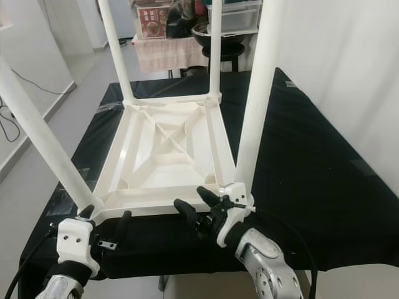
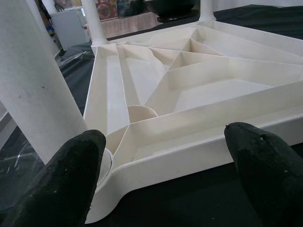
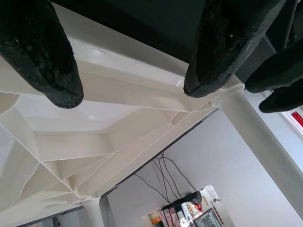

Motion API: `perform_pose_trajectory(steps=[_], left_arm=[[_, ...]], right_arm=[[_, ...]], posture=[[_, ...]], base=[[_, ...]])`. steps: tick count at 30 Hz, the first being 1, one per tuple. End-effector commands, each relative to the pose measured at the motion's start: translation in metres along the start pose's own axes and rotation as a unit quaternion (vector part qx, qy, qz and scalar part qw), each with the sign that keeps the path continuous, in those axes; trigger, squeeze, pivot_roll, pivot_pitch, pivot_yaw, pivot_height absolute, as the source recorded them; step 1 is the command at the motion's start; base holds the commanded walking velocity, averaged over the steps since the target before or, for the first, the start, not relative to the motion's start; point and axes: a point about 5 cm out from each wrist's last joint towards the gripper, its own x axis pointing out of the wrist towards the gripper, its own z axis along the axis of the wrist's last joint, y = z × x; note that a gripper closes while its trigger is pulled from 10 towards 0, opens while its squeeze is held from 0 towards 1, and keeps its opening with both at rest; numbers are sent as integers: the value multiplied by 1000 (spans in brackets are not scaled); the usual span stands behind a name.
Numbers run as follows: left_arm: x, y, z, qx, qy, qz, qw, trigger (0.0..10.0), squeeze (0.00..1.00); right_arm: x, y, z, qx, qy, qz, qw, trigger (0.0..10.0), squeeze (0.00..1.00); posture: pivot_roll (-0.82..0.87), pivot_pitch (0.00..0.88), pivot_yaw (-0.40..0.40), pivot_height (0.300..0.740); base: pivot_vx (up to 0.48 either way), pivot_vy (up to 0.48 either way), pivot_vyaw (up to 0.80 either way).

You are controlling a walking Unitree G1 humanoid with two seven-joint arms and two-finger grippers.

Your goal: Building children table

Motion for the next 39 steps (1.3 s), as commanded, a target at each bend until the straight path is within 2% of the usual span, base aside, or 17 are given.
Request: perform_pose_trajectory(steps=[1, 21, 27, 32, 36, 39], left_arm=[[0, 3, -4, -3, 11, 7, 1000, 10000, 0], [1, 5, -5, -11, 14, 4, 1000, 10000, 0], [-1, 4, -2, -15, -1, -3, 1000, 10000, 0], [-4, 5, -5, 12, 22, 3, 1000, 10000, 0], [-4, 6, -4, 21, 18, 9, 1000, 10000, 0], [-4, 6, -4, 30, 15, 13, 999, 10000, 0]], right_arm=[[3, -1, 2, -3, -4, -2, 1000, 10000, 0], [4, 1, 1, 3, -4, 0, 1000, 10000, 0], [4, 1, 1, 6, -2, 2, 1000, 10000, 0], [5, 2, 0, -2, 5, 2, 1000, 10000, 0], [5, 0, 2, 12, 1, -1, 1000, 10000, 0], [5, -3, 6, 13, -6, -11, 1000, 10000, 0]], posture=[[-75, 4, 46, 740], [-79, 14, 49, 740], [-80, 16, 49, 740], [-63, 2, 42, 740], [-60, 0, 36, 740], [-53, 0, 33, 740]], base=[[0, 0, 0], [0, 0, 0], [0, 0, 0], [0, 288, 0], [0, 480, 0], [0, 0, 0]])
